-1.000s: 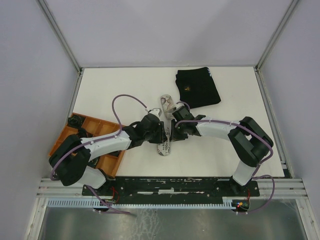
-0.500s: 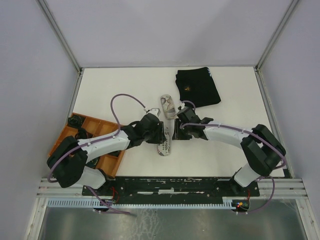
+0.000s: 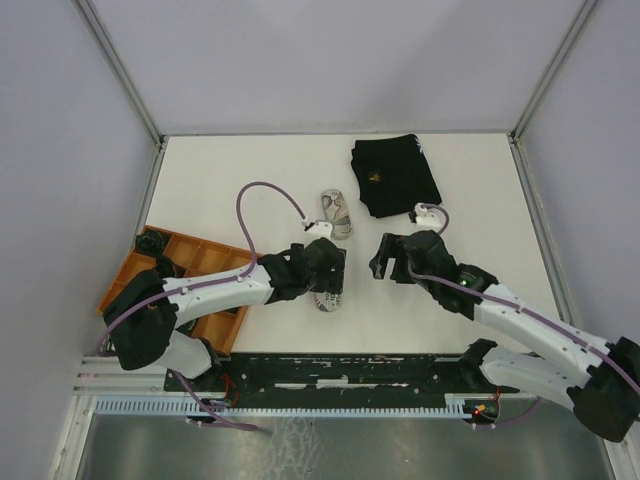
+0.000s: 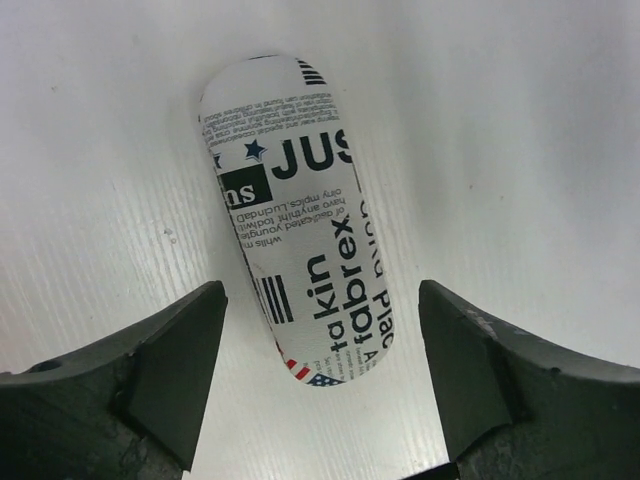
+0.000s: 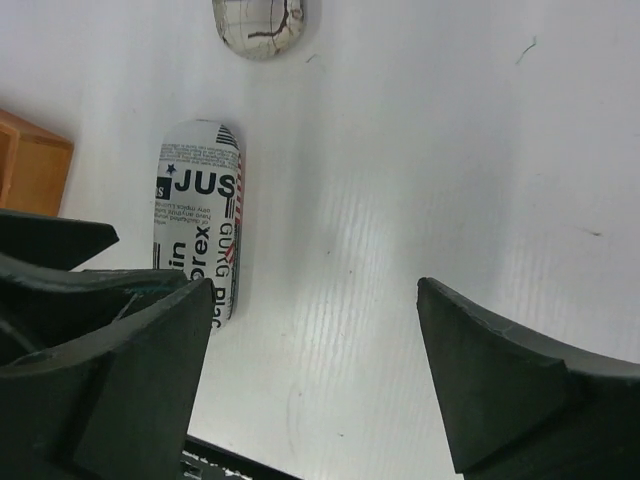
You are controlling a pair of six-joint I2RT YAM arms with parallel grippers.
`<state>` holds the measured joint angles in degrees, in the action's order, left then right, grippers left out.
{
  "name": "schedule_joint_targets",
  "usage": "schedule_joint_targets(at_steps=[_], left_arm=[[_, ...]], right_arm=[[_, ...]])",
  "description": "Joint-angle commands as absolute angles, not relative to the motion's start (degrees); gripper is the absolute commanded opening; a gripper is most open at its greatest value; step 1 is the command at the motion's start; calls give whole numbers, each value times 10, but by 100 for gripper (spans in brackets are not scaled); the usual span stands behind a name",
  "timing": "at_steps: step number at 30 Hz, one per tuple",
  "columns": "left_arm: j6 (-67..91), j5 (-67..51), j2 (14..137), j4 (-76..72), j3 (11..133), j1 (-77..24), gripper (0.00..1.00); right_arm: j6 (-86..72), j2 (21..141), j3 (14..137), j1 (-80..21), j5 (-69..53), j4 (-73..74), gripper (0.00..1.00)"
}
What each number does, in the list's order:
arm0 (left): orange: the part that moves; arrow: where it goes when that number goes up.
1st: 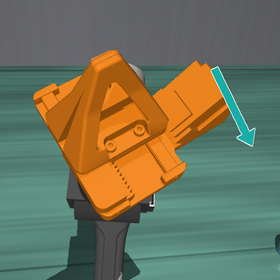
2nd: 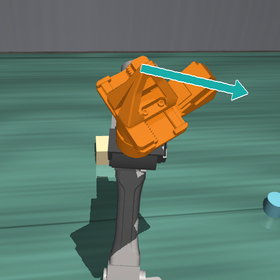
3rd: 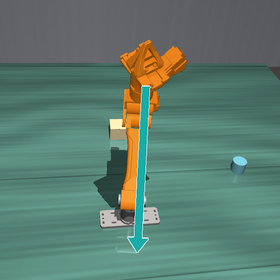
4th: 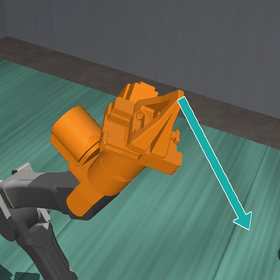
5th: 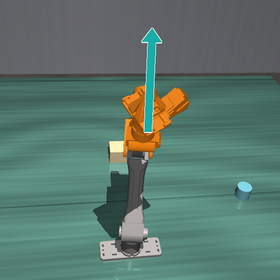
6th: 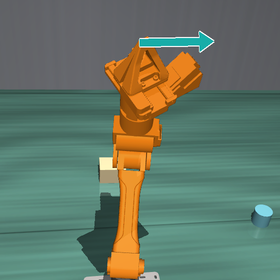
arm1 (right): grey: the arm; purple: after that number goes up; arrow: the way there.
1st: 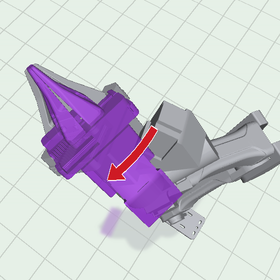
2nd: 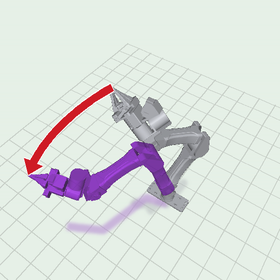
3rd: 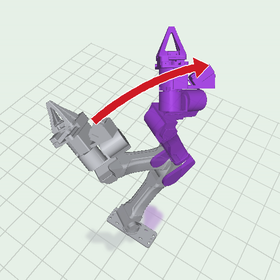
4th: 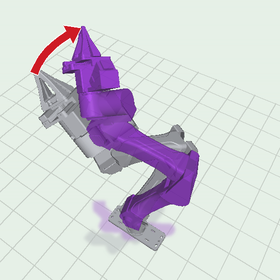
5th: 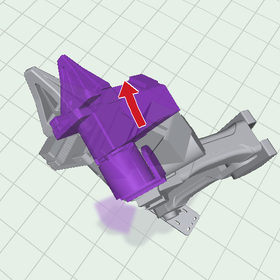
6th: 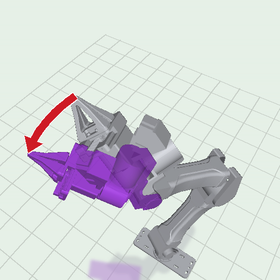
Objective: Organize the sunglasses
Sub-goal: Close the sunglasses case at the center of the board, then pick up the sunglasses case from the center of the board.
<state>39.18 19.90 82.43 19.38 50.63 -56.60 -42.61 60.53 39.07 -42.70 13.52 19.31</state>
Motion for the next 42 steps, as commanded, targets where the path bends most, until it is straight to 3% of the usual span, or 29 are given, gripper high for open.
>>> schedule_joint_targets(at_steps=[1, 8, 19, 30, 42], left_arm=[[435, 267, 852, 212, 530, -576, 89], [462, 272, 902, 209, 552, -588, 98], [499, 322, 990, 291, 621, -613, 98], [503, 321, 999, 293, 615, -618, 82], [492, 314, 959, 277, 601, -618, 47]], right_arm=[[-420, 507, 365, -425, 200, 218, 92], [-419, 396, 340, -425, 226, 258, 93], [-419, 388, 336, -425, 219, 276, 93], [-428, 396, 331, -425, 211, 265, 91], [-429, 396, 333, -425, 208, 264, 87]])
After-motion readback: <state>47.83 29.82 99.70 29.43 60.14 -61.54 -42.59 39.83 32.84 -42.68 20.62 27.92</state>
